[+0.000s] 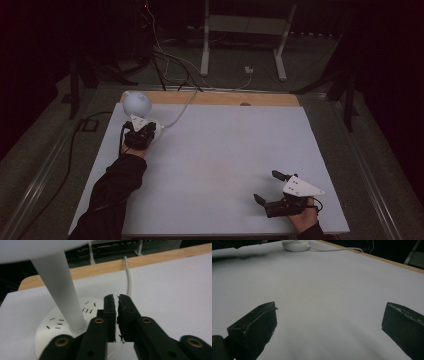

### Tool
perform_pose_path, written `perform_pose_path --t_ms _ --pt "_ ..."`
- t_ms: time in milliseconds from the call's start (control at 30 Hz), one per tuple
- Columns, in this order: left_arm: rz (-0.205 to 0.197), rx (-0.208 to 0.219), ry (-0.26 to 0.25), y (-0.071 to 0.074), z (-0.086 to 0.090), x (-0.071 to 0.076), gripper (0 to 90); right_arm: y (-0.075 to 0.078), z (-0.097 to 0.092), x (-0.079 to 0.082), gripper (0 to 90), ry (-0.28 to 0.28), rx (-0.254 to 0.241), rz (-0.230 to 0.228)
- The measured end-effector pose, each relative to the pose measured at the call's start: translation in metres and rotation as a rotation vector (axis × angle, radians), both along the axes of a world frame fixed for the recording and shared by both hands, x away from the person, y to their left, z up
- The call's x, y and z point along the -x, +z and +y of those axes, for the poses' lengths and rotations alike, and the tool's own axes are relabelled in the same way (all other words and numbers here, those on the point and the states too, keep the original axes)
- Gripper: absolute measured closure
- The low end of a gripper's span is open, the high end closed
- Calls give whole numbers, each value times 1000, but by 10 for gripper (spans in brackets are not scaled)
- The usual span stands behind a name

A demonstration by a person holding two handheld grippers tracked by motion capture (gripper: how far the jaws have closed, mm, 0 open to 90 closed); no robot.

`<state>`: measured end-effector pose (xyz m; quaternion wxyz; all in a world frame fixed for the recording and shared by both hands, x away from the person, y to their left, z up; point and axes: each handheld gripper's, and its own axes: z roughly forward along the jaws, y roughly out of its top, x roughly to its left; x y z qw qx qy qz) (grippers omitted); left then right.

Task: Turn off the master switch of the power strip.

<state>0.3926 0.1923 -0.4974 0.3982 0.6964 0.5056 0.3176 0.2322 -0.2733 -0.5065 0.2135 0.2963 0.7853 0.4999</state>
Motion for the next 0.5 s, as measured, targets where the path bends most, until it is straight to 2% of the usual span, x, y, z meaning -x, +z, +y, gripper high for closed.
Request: perform_pose_path --t_ms 133,200,333,467,500 --pt "8 -36 17 -4 -2 -3 900 0 0 0 0 0 -1 0" --pt "13 -31 24 -6 -2 -4 900 0 0 0 0 1 -2 2" --pt "31 -56 34 -10 -4 -8 900 0 0 0 0 2 -4 4" --pt "35 -60 37 -13 -3 -9 900 0 0 0 0 2 -4 7" --pt "31 -74 41 -15 -4 -10 900 0 0 0 0 2 -4 7"
